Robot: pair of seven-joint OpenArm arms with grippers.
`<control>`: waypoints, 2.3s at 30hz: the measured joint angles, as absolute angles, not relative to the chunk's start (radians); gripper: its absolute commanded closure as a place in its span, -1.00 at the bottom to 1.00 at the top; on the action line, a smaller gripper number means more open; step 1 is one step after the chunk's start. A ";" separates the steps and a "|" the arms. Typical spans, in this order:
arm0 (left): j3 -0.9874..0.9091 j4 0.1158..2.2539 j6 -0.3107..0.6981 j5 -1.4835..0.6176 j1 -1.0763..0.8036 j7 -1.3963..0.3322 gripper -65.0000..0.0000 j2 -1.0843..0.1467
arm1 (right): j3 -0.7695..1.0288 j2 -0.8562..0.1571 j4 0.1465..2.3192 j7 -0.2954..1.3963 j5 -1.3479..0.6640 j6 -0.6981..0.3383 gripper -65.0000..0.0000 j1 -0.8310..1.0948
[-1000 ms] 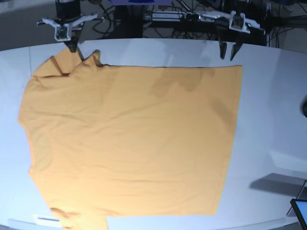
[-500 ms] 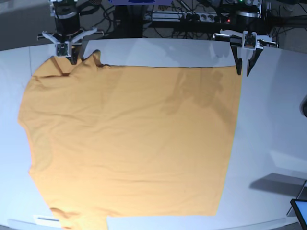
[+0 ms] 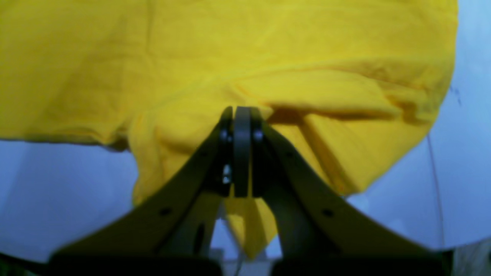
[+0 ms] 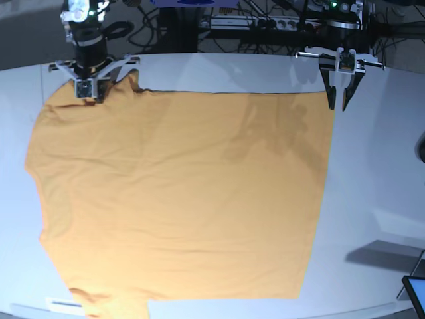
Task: Fold the T-shirt properly
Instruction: 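Move the right gripper toward the shirt's shoulder corner, left gripper to the hem edge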
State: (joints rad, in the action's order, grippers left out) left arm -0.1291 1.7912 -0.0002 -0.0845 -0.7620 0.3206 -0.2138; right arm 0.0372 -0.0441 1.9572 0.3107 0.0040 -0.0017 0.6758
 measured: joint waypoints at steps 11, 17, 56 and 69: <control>-0.129 1.791 0.000 -0.084 -0.770 0.320 0.54 -0.213 | 0.041 -0.044 1.894 0.331 0.004 0.001 1.00 0.673; -0.130 1.791 0.000 -0.084 -0.770 0.321 0.54 -0.213 | 0.041 -0.042 1.880 0.328 0.004 0.001 1.00 0.672; -0.130 1.791 0.000 -0.087 -0.788 0.321 0.54 -0.213 | 0.201 -0.027 1.824 0.245 0.001 0.012 1.00 0.757; -0.130 1.791 0.000 -0.087 -0.788 0.321 0.54 -0.213 | 0.257 -0.020 1.916 0.399 0.001 -0.002 1.00 0.833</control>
State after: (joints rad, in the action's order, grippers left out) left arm -0.1295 1.7908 0.0002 -0.0872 -0.7876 0.3206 -0.2134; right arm 0.2569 -0.0200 1.9163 0.3988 0.0006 -0.0017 0.8326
